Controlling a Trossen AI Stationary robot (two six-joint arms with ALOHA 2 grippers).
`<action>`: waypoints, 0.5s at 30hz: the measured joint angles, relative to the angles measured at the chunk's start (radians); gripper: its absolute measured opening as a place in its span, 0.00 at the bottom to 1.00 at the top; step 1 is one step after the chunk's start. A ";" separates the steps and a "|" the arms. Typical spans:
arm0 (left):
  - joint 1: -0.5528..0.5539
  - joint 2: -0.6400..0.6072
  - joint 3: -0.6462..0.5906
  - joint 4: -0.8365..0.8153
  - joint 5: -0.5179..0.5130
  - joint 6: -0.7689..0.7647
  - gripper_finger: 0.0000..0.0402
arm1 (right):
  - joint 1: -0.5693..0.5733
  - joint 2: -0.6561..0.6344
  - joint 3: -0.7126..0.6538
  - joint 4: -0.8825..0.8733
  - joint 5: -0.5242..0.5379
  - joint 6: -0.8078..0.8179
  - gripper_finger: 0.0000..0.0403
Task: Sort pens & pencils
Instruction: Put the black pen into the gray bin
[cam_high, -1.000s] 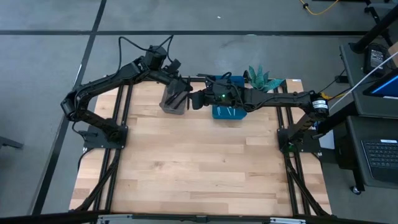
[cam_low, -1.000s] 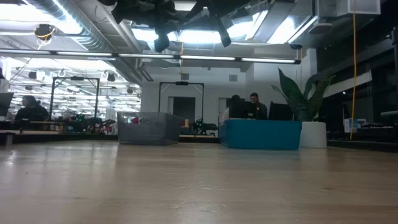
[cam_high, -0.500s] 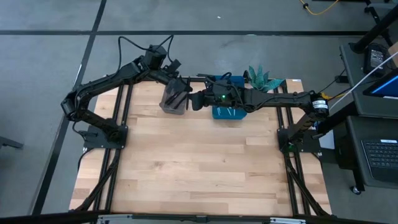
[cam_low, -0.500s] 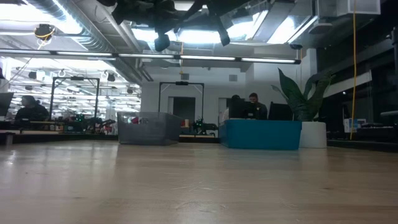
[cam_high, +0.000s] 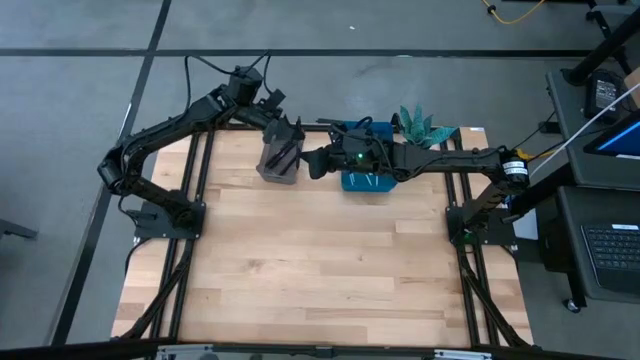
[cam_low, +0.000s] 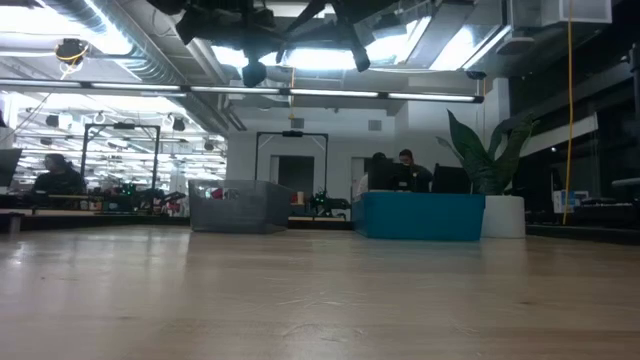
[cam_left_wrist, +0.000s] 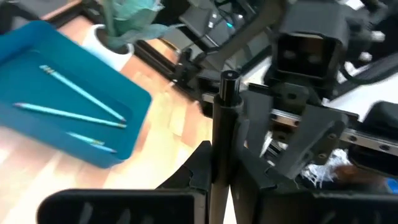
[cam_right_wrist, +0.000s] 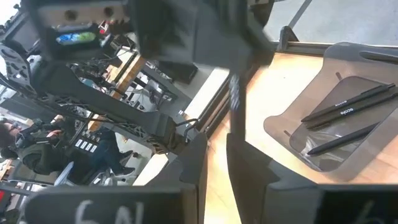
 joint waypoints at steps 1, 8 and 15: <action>0.012 0.000 0.000 -0.010 0.000 0.004 0.07 | 0.000 0.000 0.000 0.000 0.000 -0.001 0.15; 0.136 0.010 -0.006 -0.184 -0.022 0.095 0.07 | 0.000 0.000 0.000 0.000 -0.018 0.001 0.15; 0.242 0.054 -0.132 -0.208 -0.027 0.082 0.07 | 0.000 0.000 0.000 -0.001 -0.018 0.001 0.16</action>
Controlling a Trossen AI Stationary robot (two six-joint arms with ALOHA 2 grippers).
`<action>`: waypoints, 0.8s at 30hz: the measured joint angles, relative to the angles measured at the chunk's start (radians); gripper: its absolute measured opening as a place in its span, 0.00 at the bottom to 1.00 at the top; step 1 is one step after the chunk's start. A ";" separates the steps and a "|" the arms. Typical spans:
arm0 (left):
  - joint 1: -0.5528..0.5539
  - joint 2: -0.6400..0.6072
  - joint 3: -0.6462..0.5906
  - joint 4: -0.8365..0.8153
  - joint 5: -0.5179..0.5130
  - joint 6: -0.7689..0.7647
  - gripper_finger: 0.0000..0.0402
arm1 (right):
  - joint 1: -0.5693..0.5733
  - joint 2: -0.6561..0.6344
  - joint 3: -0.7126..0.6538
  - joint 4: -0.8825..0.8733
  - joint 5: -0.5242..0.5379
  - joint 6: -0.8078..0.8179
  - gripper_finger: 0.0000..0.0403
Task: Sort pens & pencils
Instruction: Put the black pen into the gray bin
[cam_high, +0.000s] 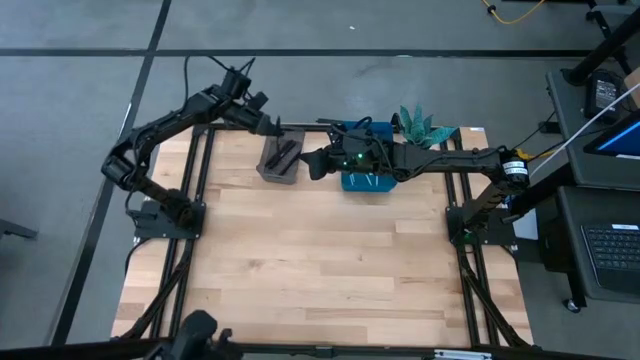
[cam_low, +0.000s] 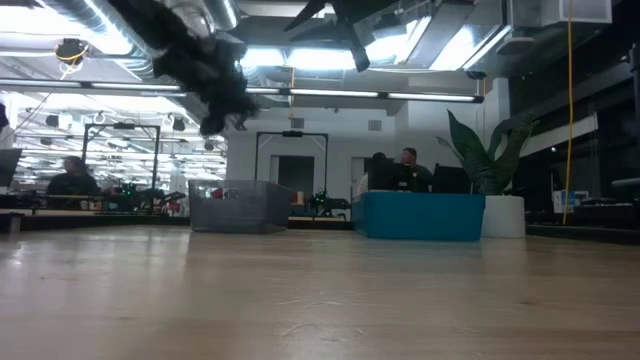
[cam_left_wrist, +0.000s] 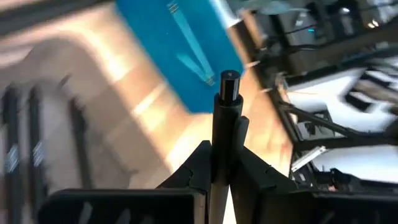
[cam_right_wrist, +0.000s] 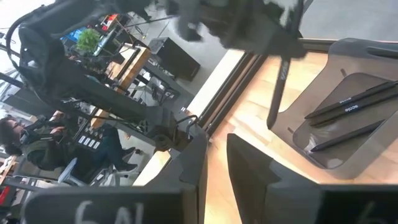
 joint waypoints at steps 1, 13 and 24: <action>0.011 0.010 -0.016 -0.004 -0.003 -0.003 0.07 | 0.000 0.000 0.000 0.000 0.000 0.000 0.16; 0.028 0.175 -0.022 -0.023 -0.165 -0.085 0.07 | 0.000 0.000 0.000 -0.005 -0.033 -0.035 0.16; -0.028 0.176 -0.021 -0.032 -0.341 -0.192 0.07 | -0.041 0.000 0.000 -0.012 -0.218 -0.146 0.16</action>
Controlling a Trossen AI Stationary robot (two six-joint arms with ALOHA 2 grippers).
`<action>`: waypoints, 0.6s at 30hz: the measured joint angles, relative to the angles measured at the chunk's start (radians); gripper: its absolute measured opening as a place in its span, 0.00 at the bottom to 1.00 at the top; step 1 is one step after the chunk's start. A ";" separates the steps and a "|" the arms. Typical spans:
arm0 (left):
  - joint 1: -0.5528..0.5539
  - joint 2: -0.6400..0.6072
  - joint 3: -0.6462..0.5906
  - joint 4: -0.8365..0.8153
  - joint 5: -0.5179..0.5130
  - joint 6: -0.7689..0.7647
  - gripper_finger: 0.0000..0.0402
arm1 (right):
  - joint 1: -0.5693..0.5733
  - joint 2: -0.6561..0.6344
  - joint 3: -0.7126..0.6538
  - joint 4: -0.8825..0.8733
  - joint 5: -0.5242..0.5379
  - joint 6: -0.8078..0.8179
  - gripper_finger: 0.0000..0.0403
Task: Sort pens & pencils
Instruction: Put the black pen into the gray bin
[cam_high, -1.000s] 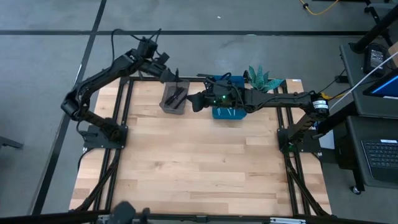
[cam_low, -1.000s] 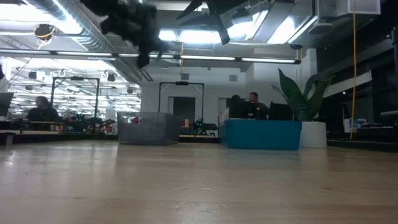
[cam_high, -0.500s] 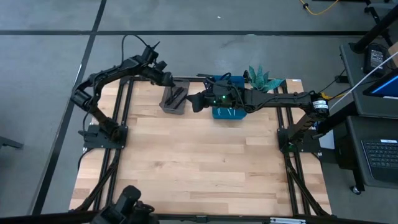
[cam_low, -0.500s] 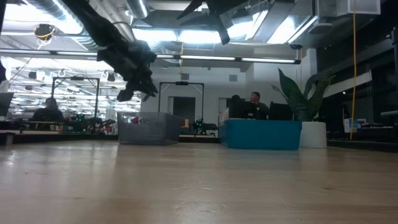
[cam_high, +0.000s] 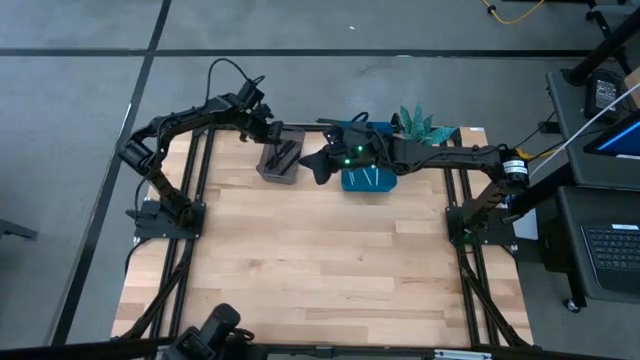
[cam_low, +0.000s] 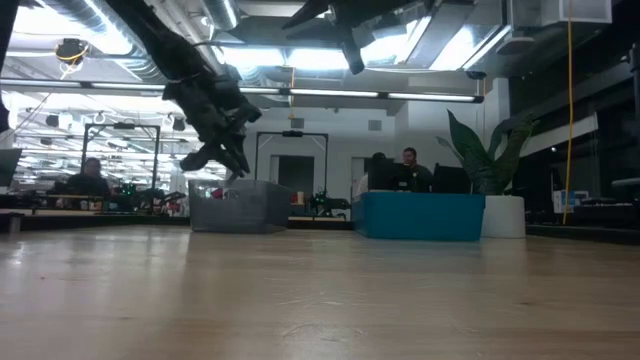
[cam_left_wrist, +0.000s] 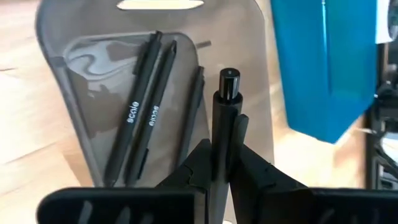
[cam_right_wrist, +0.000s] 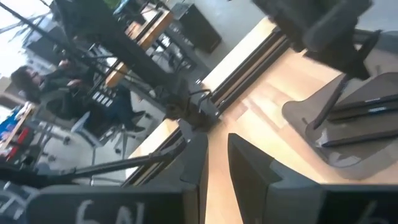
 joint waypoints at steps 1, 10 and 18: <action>-0.003 0.000 0.004 -0.002 -0.012 -0.004 0.07 | -0.002 0.000 0.000 0.000 -0.016 -0.003 0.16; -0.017 0.000 0.070 -0.087 -0.112 -0.019 0.07 | -0.004 0.000 0.000 -0.004 -0.079 -0.029 0.16; -0.038 0.000 0.070 -0.120 -0.117 0.006 0.07 | -0.004 0.000 0.000 -0.005 -0.103 -0.031 0.16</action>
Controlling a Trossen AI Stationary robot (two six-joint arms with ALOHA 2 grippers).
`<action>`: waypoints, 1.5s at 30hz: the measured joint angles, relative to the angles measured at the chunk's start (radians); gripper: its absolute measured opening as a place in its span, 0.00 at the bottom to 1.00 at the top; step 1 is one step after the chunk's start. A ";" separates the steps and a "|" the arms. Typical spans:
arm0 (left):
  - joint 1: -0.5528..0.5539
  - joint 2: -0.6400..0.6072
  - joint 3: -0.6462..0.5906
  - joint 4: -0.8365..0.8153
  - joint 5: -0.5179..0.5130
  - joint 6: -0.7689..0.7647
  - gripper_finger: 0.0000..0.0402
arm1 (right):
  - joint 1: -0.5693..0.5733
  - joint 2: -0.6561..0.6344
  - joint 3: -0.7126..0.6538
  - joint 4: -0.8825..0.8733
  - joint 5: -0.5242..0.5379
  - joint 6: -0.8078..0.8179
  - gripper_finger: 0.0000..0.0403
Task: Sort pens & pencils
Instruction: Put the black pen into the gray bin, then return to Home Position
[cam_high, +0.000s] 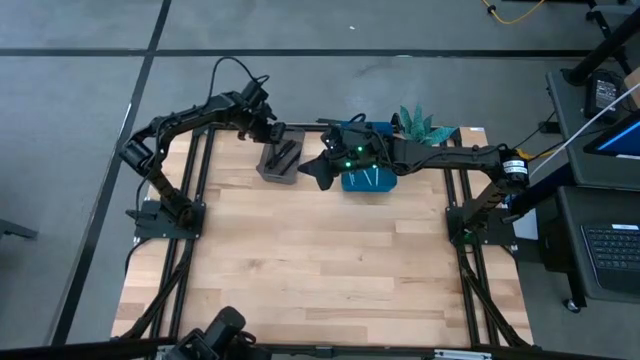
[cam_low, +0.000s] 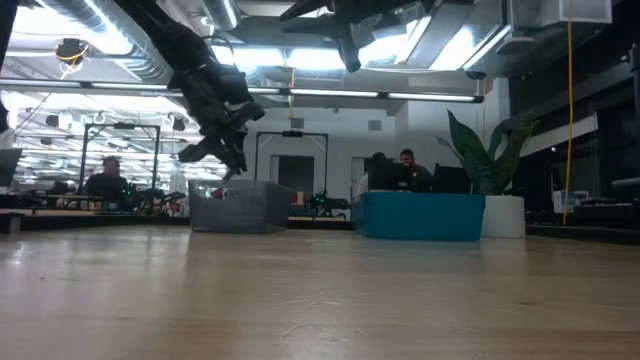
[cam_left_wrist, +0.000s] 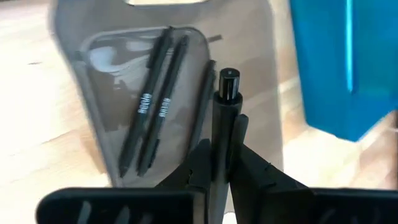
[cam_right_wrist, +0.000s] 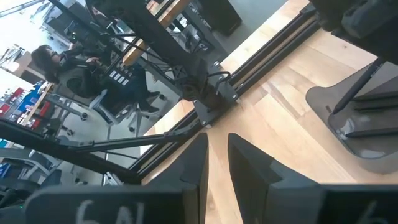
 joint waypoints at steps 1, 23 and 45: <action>-0.001 0.000 0.000 0.005 0.012 0.002 0.08 | 0.000 0.000 0.000 0.000 0.000 0.000 0.16; -0.111 -0.159 0.191 -0.121 0.033 0.092 0.27 | -0.010 0.002 0.000 -0.179 0.017 -0.028 0.16; -0.943 -0.796 0.144 -0.035 -0.520 0.066 0.27 | 0.535 -0.107 0.407 -0.457 0.487 -0.546 0.16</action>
